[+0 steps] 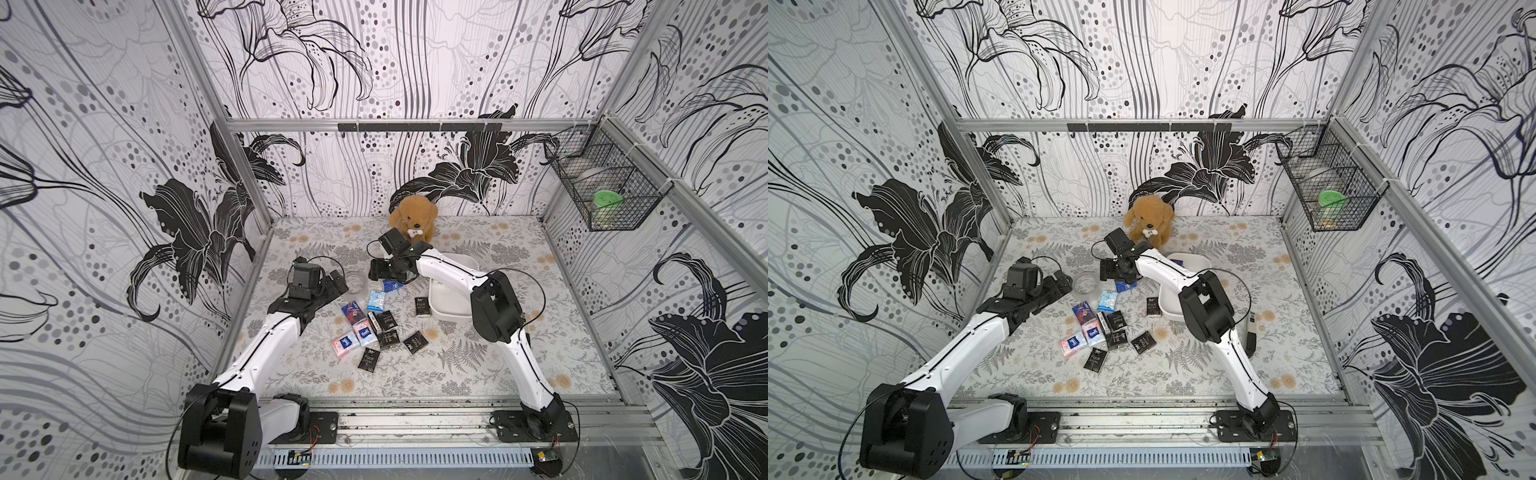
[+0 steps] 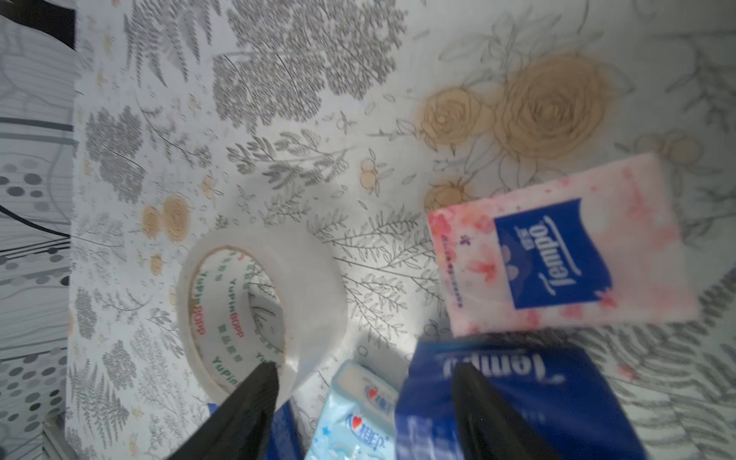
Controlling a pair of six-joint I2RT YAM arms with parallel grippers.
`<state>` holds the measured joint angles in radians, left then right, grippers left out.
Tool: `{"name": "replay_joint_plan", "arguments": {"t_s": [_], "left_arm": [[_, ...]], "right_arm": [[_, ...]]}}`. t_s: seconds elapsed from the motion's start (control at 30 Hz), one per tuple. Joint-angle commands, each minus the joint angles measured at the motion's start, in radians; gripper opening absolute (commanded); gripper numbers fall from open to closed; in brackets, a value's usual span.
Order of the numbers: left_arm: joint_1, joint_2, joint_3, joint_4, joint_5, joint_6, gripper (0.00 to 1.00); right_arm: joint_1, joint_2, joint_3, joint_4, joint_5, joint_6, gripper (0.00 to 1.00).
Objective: Put the pocket tissues into the storage box
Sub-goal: Pick up the pocket tissues from the center of the board.
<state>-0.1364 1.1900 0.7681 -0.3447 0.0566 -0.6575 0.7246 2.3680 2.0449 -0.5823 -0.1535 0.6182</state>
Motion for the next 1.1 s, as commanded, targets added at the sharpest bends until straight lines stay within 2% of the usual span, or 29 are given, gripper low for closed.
{"name": "replay_joint_plan", "arguments": {"t_s": [0.0, 0.37, 0.57, 0.7, 1.07], "left_arm": [[0.006, -0.002, -0.001, 0.027, 0.016, 0.004, 0.97], [0.006, -0.014, -0.005, 0.033, 0.028, -0.002, 0.97], [0.007, -0.015, -0.008, 0.037, 0.034, -0.002, 0.97], [0.006, -0.017, -0.022, 0.043, 0.040, -0.007, 0.97], [0.006, -0.020, -0.026, 0.040, 0.053, -0.011, 0.97]], "right_arm": [[0.006, -0.071, -0.061, -0.011, -0.015, 0.022, 0.75], [0.016, -0.244, -0.249, -0.035, 0.041, 0.012, 0.75], [0.016, -0.301, -0.254, -0.172, 0.174, 0.008, 0.75], [0.017, -0.297, -0.255, -0.246, 0.252, -0.001, 0.75], [0.019, -0.216, -0.223, -0.268, 0.254, 0.010, 0.69]]}}
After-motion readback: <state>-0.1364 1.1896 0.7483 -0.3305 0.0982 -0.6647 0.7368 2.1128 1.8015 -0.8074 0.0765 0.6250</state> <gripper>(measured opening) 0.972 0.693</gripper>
